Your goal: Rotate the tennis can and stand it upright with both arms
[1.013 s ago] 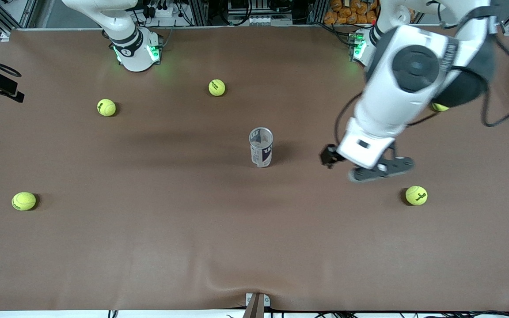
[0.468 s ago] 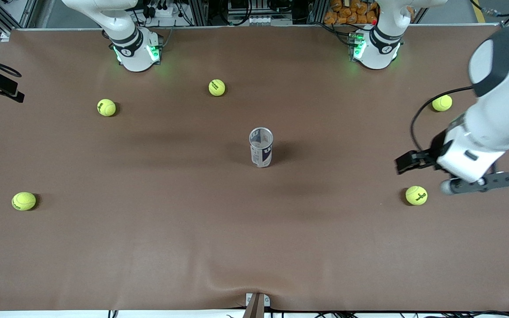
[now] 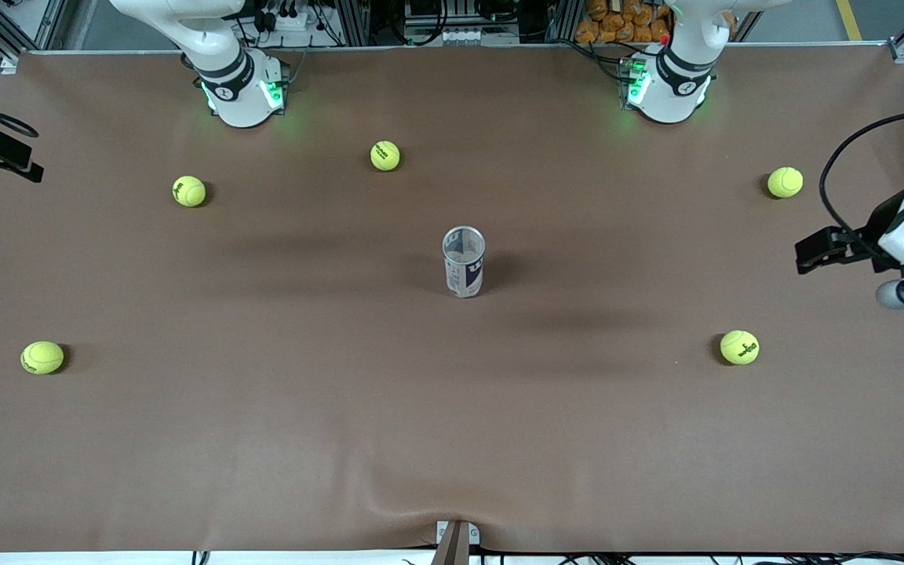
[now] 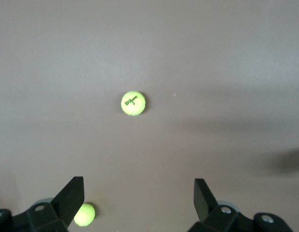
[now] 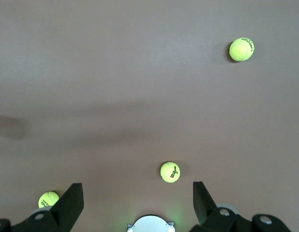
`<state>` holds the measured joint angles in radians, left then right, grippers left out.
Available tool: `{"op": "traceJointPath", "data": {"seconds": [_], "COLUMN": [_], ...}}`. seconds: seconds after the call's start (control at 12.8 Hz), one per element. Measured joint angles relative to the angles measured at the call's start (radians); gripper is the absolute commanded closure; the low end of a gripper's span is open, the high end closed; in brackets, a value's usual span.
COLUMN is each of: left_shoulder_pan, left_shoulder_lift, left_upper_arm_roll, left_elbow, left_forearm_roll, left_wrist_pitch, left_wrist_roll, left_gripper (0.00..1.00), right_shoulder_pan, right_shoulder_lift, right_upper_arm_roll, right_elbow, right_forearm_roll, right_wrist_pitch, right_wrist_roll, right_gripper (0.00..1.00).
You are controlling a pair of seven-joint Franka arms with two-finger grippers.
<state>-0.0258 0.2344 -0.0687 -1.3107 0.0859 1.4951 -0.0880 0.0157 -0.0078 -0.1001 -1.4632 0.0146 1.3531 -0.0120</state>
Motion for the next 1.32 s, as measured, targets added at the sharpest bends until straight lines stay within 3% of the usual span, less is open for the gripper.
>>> {"op": "traceJointPath", "data": {"seconds": [0.7, 1.32], "left_shoulder_pan": [0.000, -0.001], "left_shoulder_lift": [-0.318, -0.291], "left_upper_arm_roll": [0.027, 0.056], "left_elbow": [-0.320, -0.335], "left_forearm_roll": [-0.007, -0.007], "left_wrist_pitch": [0.051, 0.123], "left_wrist_roll": [0.005, 0.043], "left_gripper": [0.00, 0.00], "right_shoulder_pan": [0.000, 0.000], "right_shoulder_lift": [0.005, 0.007], "right_upper_arm_roll": [0.000, 0.000], "right_elbow": [0.000, 0.000], "right_forearm_roll": [0.000, 0.000], "right_wrist_pitch": [0.040, 0.050], "right_wrist_roll": [0.000, 0.000], "right_gripper": [0.00, 0.00]}}
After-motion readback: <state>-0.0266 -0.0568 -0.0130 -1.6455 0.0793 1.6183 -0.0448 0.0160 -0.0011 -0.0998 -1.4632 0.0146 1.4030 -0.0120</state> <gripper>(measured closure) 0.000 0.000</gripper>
